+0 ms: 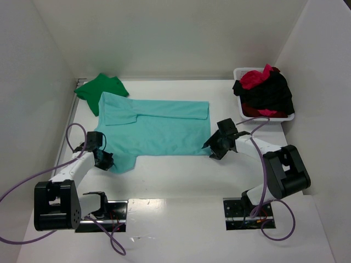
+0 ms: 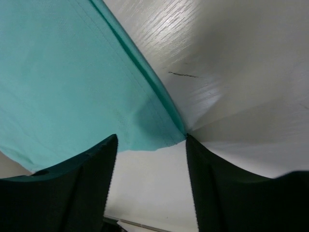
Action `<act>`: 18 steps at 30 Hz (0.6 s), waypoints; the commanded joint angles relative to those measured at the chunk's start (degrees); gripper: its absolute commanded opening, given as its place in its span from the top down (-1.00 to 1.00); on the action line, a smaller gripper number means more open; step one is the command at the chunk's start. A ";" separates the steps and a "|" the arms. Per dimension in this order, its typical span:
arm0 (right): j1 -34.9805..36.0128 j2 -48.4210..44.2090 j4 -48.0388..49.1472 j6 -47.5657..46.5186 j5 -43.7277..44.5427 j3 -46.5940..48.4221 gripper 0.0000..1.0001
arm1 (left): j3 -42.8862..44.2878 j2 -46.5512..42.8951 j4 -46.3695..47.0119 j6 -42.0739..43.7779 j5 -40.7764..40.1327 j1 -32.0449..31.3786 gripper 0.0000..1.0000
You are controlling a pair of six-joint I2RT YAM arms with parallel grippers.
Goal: Fold and stack the t-shirts
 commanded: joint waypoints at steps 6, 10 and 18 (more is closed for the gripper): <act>0.71 -0.81 -4.74 0.07 5.63 -2.41 -0.02 | 1.88 0.51 0.46 -0.36 -0.43 -0.29 1.00; 0.71 0.16 -4.74 0.07 5.63 -1.66 0.14 | 2.41 0.51 0.46 -0.36 -0.43 -0.29 1.00; 0.71 1.47 -4.74 -0.54 6.57 -0.52 0.41 | 3.86 0.51 -0.07 -0.36 -0.43 -0.29 1.00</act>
